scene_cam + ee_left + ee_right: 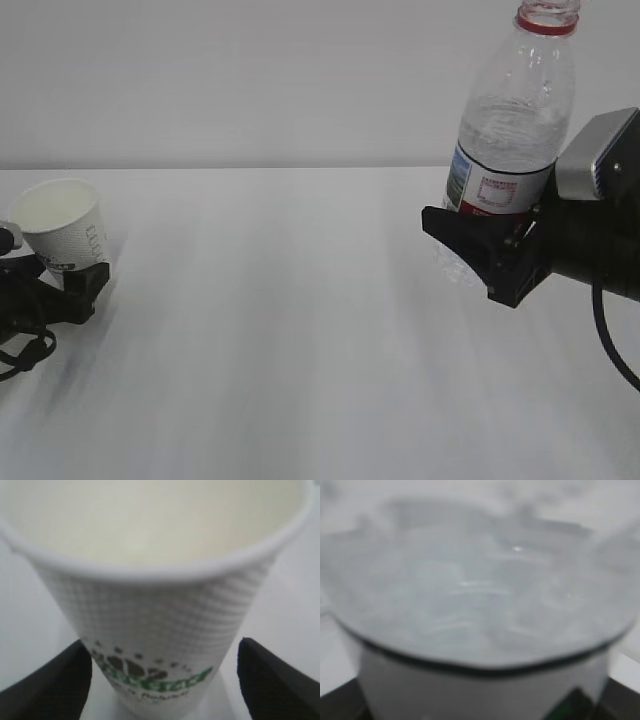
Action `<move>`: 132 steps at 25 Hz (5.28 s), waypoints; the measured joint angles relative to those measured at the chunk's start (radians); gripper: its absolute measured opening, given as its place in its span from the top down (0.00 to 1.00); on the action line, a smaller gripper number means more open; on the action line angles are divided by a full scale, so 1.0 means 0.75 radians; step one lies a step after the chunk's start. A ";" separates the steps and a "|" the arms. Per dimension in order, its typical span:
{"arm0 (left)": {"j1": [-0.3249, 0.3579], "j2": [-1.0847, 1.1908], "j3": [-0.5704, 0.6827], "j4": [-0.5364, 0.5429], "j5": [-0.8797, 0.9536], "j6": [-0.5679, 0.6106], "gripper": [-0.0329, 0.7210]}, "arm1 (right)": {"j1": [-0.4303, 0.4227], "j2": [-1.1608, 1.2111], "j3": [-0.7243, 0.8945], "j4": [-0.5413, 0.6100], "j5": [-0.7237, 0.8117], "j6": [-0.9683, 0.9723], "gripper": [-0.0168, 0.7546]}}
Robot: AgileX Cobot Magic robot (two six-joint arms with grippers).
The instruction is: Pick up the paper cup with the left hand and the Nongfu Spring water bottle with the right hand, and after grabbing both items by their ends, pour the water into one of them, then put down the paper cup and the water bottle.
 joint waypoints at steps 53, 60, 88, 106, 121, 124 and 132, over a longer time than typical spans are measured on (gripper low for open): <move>0.000 -0.405 0.244 0.678 -0.001 -0.245 0.24 | 0.000 0.000 0.000 0.033 0.075 -0.015 0.29; 0.000 -0.507 0.245 0.877 -0.001 -0.309 0.24 | 0.000 0.000 0.000 0.030 0.075 -0.017 0.29; -0.175 -0.600 0.247 1.364 -0.001 -0.548 0.24 | 0.000 0.000 0.000 -0.150 0.025 0.009 0.29; -0.759 -0.600 -0.047 1.164 0.262 -0.548 0.24 | 0.000 0.000 0.000 -0.179 0.025 0.009 0.29; -1.007 -0.600 -0.089 1.030 0.376 -0.548 0.24 | 0.000 0.000 0.000 -0.179 0.025 0.009 0.29; -1.023 -0.600 -0.089 0.999 0.376 -0.548 0.24 | 0.000 0.000 0.000 -0.180 0.025 0.009 0.29; -1.026 -0.600 -0.089 0.943 0.373 -0.548 0.24 | 0.000 0.000 0.000 -0.212 -0.019 0.004 0.29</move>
